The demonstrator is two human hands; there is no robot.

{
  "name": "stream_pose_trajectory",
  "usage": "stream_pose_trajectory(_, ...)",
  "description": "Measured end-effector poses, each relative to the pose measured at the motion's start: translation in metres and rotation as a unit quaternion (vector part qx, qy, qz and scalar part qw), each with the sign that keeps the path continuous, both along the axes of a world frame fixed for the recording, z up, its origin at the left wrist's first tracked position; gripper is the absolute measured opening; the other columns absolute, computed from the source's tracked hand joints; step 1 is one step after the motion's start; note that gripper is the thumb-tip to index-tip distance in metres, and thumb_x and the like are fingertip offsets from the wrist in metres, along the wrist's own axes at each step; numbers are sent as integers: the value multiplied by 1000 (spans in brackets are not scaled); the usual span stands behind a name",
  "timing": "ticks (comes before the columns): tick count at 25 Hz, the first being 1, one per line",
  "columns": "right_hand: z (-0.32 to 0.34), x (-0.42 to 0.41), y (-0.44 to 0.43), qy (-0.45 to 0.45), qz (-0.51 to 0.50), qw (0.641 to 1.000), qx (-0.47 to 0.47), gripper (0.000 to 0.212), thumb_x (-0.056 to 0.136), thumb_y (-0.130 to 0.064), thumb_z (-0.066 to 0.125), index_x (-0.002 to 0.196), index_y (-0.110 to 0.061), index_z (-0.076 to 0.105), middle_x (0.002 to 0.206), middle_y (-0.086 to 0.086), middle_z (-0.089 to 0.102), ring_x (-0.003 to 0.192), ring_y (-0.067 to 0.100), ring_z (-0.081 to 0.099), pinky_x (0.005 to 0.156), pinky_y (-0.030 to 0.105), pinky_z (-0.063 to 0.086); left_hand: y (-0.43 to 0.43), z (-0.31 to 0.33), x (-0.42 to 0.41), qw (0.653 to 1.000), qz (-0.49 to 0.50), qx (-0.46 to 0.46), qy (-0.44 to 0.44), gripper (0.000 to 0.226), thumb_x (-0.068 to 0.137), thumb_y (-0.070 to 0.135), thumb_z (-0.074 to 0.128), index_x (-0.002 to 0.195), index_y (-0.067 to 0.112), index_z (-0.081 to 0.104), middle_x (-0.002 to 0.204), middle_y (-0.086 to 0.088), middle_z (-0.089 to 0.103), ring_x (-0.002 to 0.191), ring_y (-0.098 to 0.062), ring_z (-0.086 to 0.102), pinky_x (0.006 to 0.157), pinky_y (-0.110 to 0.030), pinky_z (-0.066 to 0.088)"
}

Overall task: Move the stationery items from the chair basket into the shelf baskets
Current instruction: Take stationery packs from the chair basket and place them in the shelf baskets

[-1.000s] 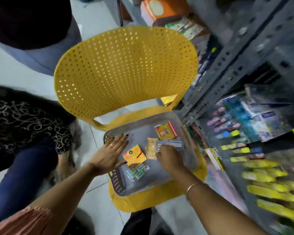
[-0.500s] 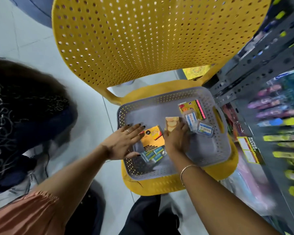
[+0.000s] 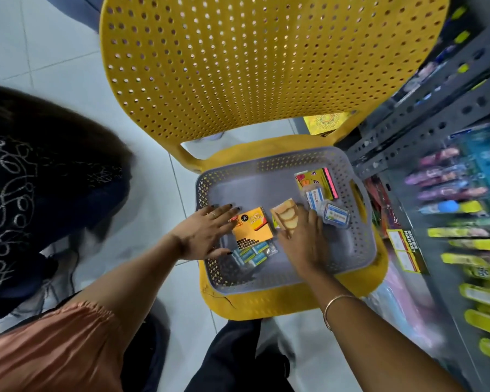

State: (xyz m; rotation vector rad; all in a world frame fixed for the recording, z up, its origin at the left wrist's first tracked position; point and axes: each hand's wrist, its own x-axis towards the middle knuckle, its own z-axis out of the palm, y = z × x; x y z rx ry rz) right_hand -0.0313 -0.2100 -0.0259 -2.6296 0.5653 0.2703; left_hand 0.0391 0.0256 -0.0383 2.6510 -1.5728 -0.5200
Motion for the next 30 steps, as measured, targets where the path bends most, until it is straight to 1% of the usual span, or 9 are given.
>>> stream_pose_trajectory(4, 45, 11, -20, -42, 24, 998, -30, 58, 70, -21, 68, 123, -7, 48, 121, 20, 55, 111, 39, 50, 85, 46, 48, -13, 18, 0, 999, 19, 5, -32, 82, 91, 66, 11, 132, 6, 49, 143, -17, 40, 130, -30, 38, 104, -49, 30)
stream_pose_trajectory(11, 197, 35, -66, -179, 41, 982, -39, 51, 69, -26, 65, 117, -16, 53, 107, 12, 59, 105, 36, 53, 81, 43, 47, -75, 123, 36, 992, 32, -71, -101, 83, 91, 65, 12, 124, 4, 56, 137, -20, 47, 123, -32, 48, 93, -46, 45)
stream_pose_trajectory(15, 302, 34, -93, -265, 54, 959, -81, 55, 64, -35, 44, 116, -21, 53, 104, 7, 60, 101, 31, 54, 81, 39, 46, -135, 204, 58, 981, 5, -133, -144, 79, 92, 65, 18, 127, 3, 53, 141, -19, 42, 128, -32, 42, 97, -49, 40)
stream_pose_trajectory(18, 371, 26, -118, -299, 39, 946, -119, 60, 63, -39, 37, 117, -18, 53, 105, 7, 59, 102, 31, 53, 82, 41, 46, -190, 264, 66, 969, -31, -177, -172, 79, 92, 62, 15, 127, 3, 53, 140, -19, 43, 128, -32, 43, 99, -46, 40)
stream_pose_trajectory(21, 430, 2, -154, -327, -1, 931, -164, 63, 62, -41, 35, 117, -18, 54, 104, 7, 59, 101, 30, 52, 82, 41, 45, -250, 323, 58, 957, -69, -219, -180, 82, 93, 62, 13, 127, -2, 52, 137, -20, 47, 126, -32, 44, 104, -38, 24)
stream_pose_trajectory(23, 451, -16, -177, -322, -31, 929, -181, 61, 63, -42, 36, 116, -18, 54, 103, 8, 60, 99, 31, 53, 82, 41, 46, -284, 345, 49, 952, -96, -232, -173, 81, 93, 62, 17, 128, -4, 49, 137, -18, 47, 125, -30, 43, 106, -33, 16)
stream_pose_trajectory(26, 466, -53, -216, -290, -91, 934, -187, 47, 72, -41, 49, 114, -19, 55, 104, 8, 60, 102, 31, 54, 84, 42, 47, -327, 360, 37, 954, -123, -215, -171, 89, 88, 69, 15, 134, -1, 45, 141, -15, 44, 128, -28, 42, 108, -32, 23)
stream_pose_trajectory(28, 467, -81, -242, -261, -130, 938, -188, 45, 76, -39, 58, 118, -23, 55, 112, 6, 59, 109, 29, 53, 88, 40, 46, -351, 360, 34, 954, -137, -212, -164, 101, 78, 76, 15, 143, 1, 30, 150, -14, 26, 137, -28, 27, 111, -38, 20)
stream_pose_trajectory(30, 462, -107, -264, -210, -163, 948, -176, 49, 78, -38, 62, 124, -27, 51, 126, 5, 55, 120, 26, 49, 95, 37, 43, -365, 352, 36, 958, -149, -186, -158, 104, 74, 78, 18, 148, 6, 9, 155, -9, 4, 142, -23, 6, 114, -36, 6)
